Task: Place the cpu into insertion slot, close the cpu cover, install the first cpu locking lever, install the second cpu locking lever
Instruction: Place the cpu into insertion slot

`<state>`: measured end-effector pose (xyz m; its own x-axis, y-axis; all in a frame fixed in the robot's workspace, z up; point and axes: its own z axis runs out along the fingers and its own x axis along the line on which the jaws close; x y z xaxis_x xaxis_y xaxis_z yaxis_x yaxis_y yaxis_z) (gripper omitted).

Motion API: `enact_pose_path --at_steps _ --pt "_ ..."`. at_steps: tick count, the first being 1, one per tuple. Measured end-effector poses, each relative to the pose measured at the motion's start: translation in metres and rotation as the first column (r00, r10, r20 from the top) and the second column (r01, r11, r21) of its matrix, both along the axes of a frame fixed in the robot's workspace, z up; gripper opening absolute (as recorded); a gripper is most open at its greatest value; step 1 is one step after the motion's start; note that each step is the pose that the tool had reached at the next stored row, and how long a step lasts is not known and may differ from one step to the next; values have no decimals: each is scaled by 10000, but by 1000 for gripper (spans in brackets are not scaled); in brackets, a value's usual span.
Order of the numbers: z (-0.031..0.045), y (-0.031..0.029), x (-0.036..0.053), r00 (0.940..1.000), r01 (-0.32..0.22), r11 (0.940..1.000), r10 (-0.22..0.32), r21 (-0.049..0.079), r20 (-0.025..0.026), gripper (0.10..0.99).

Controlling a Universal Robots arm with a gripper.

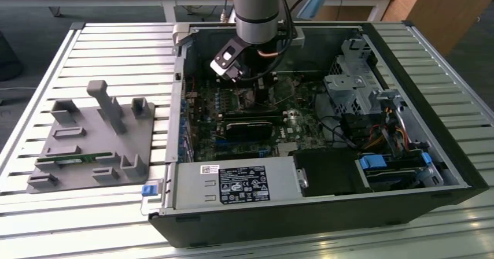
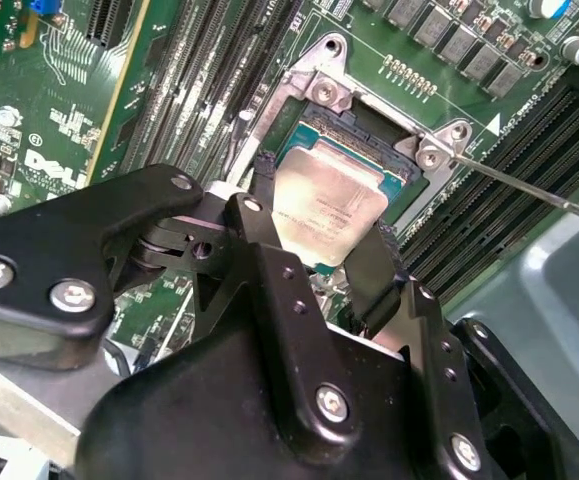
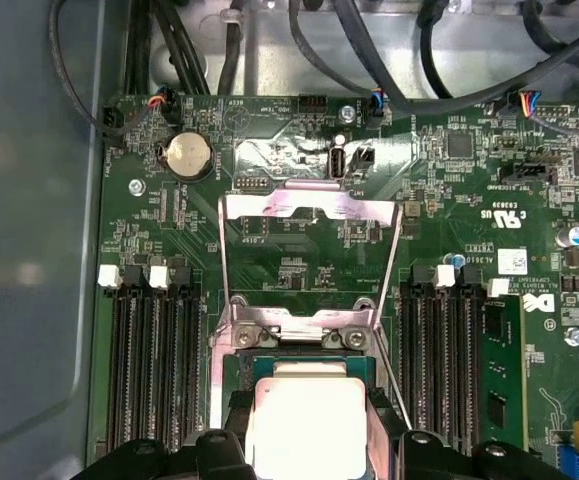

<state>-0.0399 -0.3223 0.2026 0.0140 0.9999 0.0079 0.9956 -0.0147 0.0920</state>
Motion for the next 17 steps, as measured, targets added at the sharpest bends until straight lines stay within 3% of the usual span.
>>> enact_pose_path --at_steps 17 --pt "-88 20 -12 10000 0 10000 0 -4 -16 533"
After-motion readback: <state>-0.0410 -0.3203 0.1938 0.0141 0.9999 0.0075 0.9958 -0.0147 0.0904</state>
